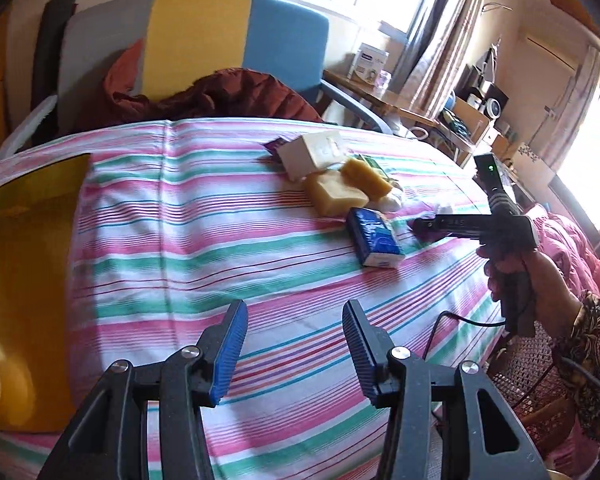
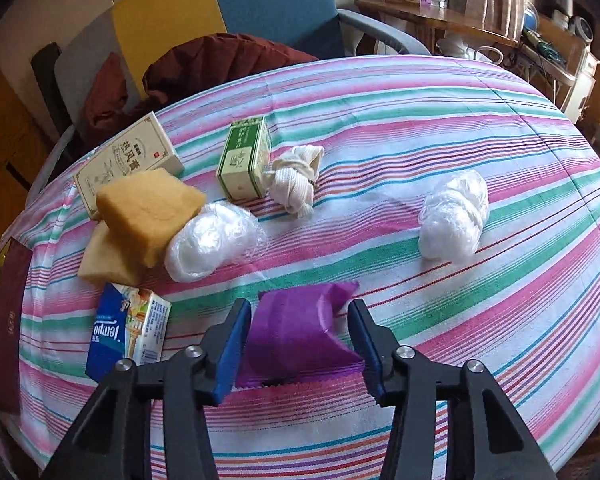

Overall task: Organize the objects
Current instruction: 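Grasp the purple pouch with the right gripper while the left grasps the blue Tempo tissue pack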

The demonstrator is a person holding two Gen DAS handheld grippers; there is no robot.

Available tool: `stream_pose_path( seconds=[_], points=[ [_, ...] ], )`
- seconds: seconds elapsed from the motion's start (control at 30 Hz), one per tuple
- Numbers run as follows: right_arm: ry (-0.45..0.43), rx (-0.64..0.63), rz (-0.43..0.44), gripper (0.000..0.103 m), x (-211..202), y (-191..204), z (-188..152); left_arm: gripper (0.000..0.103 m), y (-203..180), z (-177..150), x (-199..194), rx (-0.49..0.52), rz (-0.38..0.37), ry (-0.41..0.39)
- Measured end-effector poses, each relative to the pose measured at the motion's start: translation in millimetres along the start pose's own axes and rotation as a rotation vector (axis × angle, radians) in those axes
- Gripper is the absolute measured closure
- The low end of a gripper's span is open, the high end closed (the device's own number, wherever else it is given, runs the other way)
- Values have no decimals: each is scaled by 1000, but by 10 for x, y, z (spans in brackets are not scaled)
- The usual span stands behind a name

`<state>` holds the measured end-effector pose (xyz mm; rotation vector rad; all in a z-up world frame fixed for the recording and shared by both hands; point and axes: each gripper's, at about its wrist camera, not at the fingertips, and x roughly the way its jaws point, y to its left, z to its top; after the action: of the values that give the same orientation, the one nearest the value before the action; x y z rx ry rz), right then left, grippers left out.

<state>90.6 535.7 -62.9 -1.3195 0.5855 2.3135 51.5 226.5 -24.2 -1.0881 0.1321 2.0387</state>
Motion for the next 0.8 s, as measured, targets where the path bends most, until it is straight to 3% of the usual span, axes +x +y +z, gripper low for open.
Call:
stream_pose_path(
  seconds=[0.27,0.43,0.6,0.8],
  points=[
    [37,-9,-13,55,-15,28,-77,53,-372,227,587,32,-79,89],
    [53,33,11,55,-42,-18,-94,46,-684,390,919,58,-115,116],
    [58,72,25,55,-81,-82,-91,37,-978,569,1207,113,-102,115],
    [59,63,36,55,-84,-68,-83,37,-1058,607,1574,127,-32,163]
  ],
)
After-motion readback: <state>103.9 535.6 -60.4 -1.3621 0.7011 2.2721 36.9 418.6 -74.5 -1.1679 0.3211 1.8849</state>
